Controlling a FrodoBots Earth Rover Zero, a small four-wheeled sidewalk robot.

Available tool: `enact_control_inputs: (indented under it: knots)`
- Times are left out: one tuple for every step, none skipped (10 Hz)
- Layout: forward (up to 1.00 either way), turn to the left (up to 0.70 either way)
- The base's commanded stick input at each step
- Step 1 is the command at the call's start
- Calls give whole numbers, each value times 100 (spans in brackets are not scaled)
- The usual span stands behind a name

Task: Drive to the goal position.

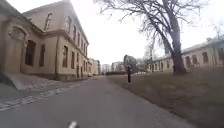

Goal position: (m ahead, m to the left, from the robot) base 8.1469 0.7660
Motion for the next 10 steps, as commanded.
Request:
enact_control_inputs:
  knots:
    - [100,1]
    - [100,10]
    - [100,31]
    - [100,6]
    - [100,2]
    - [100,1]
    - [100,1]
    - [100,1]
    - [100,1]
    - [100,1]
